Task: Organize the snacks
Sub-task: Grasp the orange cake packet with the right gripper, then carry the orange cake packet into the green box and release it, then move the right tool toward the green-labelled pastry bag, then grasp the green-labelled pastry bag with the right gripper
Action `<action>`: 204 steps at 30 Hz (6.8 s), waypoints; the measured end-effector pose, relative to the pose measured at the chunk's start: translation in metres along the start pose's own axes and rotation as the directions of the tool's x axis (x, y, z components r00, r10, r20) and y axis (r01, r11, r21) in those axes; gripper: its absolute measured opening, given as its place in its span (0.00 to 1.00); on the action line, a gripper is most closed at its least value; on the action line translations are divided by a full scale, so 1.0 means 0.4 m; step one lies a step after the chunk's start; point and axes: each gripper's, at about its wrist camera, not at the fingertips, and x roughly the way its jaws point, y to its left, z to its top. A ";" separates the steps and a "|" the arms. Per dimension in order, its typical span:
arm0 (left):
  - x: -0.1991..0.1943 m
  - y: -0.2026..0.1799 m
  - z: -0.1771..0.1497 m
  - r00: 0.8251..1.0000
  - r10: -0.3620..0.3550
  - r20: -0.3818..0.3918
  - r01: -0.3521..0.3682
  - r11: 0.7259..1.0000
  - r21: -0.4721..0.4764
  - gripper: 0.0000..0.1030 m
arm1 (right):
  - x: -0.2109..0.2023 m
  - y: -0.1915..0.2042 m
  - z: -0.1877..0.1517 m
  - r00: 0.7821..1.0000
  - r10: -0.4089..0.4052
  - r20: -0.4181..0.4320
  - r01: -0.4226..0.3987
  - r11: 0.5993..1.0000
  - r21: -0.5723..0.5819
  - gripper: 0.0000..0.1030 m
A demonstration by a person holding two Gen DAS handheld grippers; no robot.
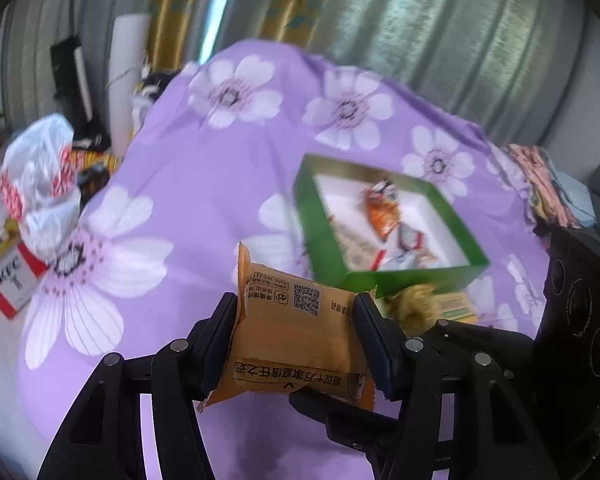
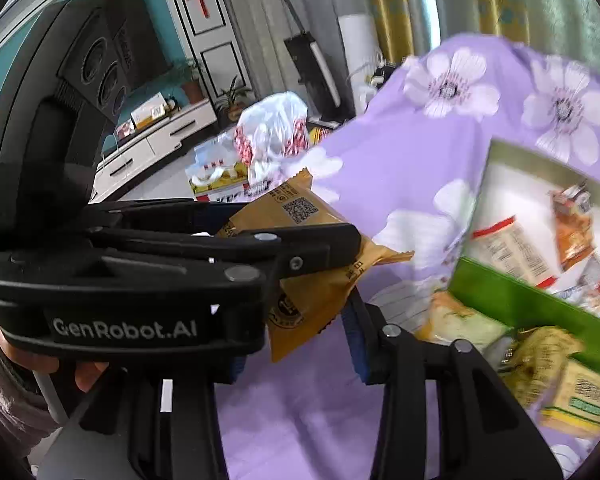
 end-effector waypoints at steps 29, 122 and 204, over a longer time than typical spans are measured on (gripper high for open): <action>0.050 -0.437 0.105 0.979 -0.198 0.039 0.185 0.957 0.223 0.57 | -0.386 -0.218 -0.043 0.954 -0.253 0.161 0.235 0.964 0.123 0.40; 0.049 -0.321 0.084 0.996 -0.064 0.066 0.058 0.994 0.089 0.99 | -0.434 -0.231 -0.038 0.765 -0.629 0.139 0.613 0.777 0.142 0.99; 0.296 -0.052 -0.074 0.946 -0.227 -0.230 0.211 0.973 -0.093 0.74 | 0.034 -0.182 -0.122 0.985 -0.140 -0.100 0.149 0.984 0.097 0.52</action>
